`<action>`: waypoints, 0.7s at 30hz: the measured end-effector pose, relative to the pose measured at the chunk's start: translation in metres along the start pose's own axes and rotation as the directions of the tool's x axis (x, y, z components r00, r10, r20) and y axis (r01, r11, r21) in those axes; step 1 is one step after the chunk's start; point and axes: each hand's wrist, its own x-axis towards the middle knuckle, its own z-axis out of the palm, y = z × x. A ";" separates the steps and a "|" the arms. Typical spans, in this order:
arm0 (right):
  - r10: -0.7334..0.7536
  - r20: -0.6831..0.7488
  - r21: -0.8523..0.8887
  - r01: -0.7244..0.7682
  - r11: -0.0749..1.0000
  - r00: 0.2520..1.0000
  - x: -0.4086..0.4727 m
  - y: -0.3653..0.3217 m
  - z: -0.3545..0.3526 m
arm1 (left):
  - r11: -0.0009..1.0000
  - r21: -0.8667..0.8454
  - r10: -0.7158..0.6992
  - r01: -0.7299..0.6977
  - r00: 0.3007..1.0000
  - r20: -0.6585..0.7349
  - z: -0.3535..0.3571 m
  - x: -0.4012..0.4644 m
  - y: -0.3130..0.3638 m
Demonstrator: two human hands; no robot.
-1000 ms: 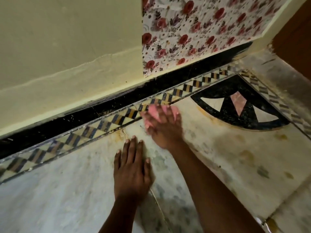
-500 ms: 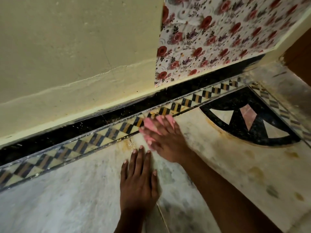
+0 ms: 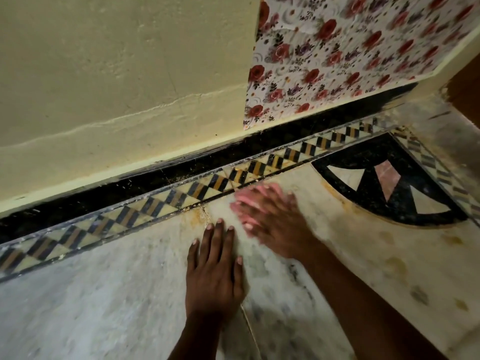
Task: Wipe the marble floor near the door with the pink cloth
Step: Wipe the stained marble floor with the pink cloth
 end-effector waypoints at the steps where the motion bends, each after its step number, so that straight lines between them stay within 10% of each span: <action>1: 0.152 -0.013 -0.020 -0.153 0.988 0.988 -0.004 0.023 -0.001 | 1.000 -0.002 0.003 -0.003 1.000 0.000 0.000 0.000 -0.001; 5: 0.775 0.006 0.180 -0.763 0.621 0.632 0.035 0.066 -0.013 | 1.000 0.007 0.001 -0.001 1.000 0.009 0.002 0.000 -0.002; 11: 0.307 0.059 0.119 -0.312 0.943 0.950 -0.034 -0.025 -0.003 | 1.000 0.013 0.004 -0.004 0.999 0.040 -0.007 -0.001 0.000; 14: 0.508 0.031 0.090 -0.509 0.856 0.861 -0.092 0.002 0.000 | 1.000 0.014 0.003 -0.003 1.000 0.028 -0.006 0.000 0.000; 18: 0.829 0.114 0.265 -0.821 0.505 0.547 -0.031 0.060 -0.011 | 0.999 0.030 0.011 -0.011 1.000 0.020 -0.003 0.001 -0.002; 21: 0.718 0.154 0.216 -0.732 0.646 0.679 -0.012 0.024 -0.010 | 1.000 0.009 0.019 -0.019 1.000 0.009 -0.005 -0.002 0.000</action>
